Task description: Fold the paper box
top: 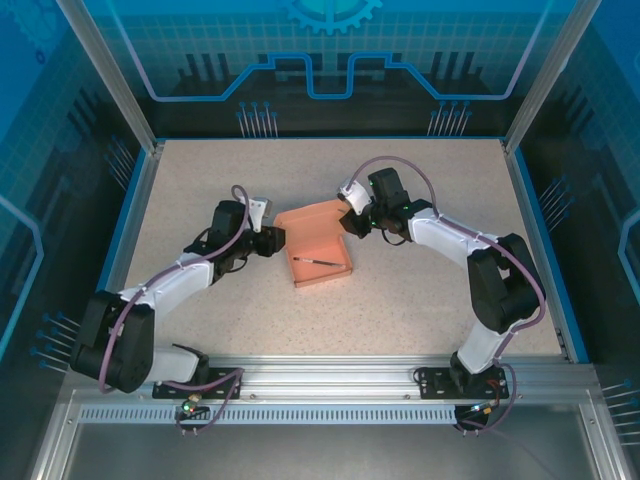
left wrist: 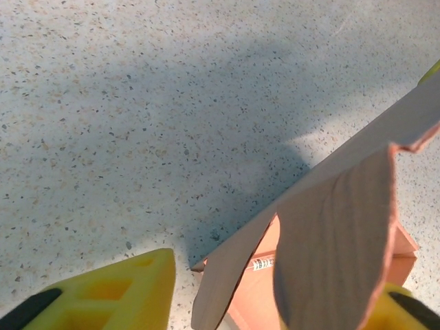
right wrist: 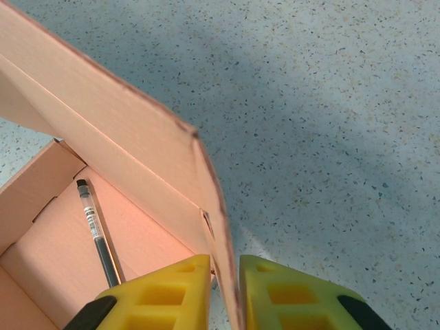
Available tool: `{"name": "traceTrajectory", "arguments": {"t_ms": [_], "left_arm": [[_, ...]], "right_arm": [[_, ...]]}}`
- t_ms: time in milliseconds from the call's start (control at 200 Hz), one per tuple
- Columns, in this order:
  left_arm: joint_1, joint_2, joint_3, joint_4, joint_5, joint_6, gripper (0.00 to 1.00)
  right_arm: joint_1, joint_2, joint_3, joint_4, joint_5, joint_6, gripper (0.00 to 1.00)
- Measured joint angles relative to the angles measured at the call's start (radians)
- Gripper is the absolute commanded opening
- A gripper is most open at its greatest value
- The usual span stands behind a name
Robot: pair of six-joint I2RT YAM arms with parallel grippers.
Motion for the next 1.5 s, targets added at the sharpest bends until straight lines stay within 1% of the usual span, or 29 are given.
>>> {"name": "traceTrajectory", "arguments": {"t_ms": [145,335,565,720,845,1031,1186,1251,1381,1501], "left_arm": [[-0.011,0.014,0.006,-0.005,-0.014,0.011,0.34],[-0.021,0.015,0.010,-0.023,-0.037,0.019,0.33],[-0.028,0.015,0.025,-0.030,-0.062,0.024,0.33],[-0.029,0.015,0.026,-0.035,-0.071,0.026,0.25],[-0.030,0.015,0.026,-0.044,-0.077,0.035,0.23],[-0.041,0.015,0.027,-0.046,-0.100,0.042,0.18],[-0.055,0.015,0.038,-0.055,-0.130,0.042,0.13],[-0.061,0.015,0.039,-0.056,-0.146,0.041,0.11],[-0.074,0.015,0.048,-0.069,-0.189,0.023,0.04],[-0.084,0.015,0.052,-0.075,-0.234,-0.021,0.01]], "right_arm": [[0.002,0.000,0.001,-0.005,0.000,-0.003,0.14],[0.008,0.001,0.001,-0.009,0.000,-0.003,0.11],[0.011,0.001,0.007,-0.014,0.000,-0.006,0.09],[0.011,0.001,0.007,-0.014,0.001,-0.007,0.08],[0.011,0.001,0.007,-0.015,0.005,-0.007,0.07],[0.016,0.001,0.008,-0.016,0.016,-0.006,0.05],[0.032,0.001,0.019,-0.026,0.050,0.017,0.01],[0.044,0.001,0.025,-0.032,0.072,0.037,0.02],[0.081,0.001,0.051,-0.059,0.156,0.094,0.03],[0.129,0.001,0.077,-0.089,0.259,0.161,0.03]]}}
